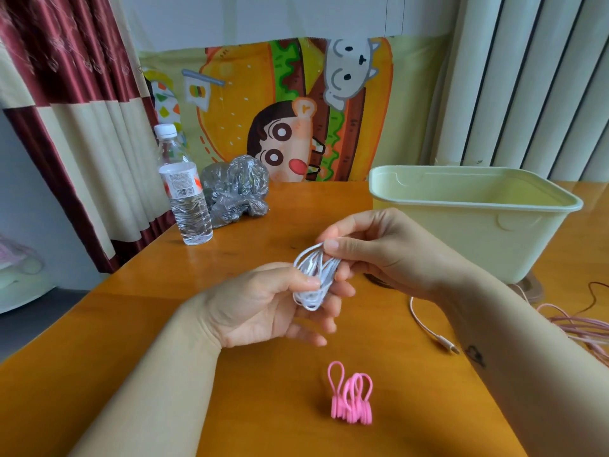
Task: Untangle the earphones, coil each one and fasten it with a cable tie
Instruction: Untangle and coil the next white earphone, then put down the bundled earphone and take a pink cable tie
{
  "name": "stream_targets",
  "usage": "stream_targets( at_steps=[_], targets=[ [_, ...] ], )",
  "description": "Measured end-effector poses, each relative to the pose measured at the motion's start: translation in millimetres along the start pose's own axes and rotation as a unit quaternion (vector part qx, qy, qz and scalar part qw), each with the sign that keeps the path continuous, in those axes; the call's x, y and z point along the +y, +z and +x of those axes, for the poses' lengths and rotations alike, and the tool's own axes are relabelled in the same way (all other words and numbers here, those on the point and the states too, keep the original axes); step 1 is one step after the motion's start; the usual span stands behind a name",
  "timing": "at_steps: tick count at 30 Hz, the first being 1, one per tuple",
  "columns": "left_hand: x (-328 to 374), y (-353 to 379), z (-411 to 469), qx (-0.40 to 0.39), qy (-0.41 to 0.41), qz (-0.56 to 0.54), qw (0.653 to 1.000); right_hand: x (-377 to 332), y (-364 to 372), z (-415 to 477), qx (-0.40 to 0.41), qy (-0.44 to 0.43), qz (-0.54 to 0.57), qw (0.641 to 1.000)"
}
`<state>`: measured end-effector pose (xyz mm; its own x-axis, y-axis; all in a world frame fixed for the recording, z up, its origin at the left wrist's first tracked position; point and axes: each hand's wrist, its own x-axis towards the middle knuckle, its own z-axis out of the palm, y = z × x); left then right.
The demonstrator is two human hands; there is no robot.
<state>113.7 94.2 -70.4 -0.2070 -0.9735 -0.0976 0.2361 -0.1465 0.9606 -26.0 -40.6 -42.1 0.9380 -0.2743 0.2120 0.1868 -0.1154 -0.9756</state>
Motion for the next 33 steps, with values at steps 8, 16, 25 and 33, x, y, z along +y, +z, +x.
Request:
stream_targets(
  at_steps=[8, 16, 25, 33],
  targets=[
    [-6, 8, 12, 0.043, 0.047, 0.030, 0.998, -18, 0, -8, -0.070, -0.012, -0.213, 0.974],
    [-5, 9, 13, 0.109, 0.033, 0.079, 0.990, -11, -13, -8, -0.027, 0.023, -0.153, 0.988],
    [-6, 22, 24, 0.314, 0.102, 0.629, 0.704, 2, -16, -2, 0.057, 0.089, -0.057, 0.993],
    [-12, 30, 36, 0.313, 0.000, 0.706, 0.635, 8, -6, -18, 0.126, 0.133, -0.028, 0.983]
  ],
)
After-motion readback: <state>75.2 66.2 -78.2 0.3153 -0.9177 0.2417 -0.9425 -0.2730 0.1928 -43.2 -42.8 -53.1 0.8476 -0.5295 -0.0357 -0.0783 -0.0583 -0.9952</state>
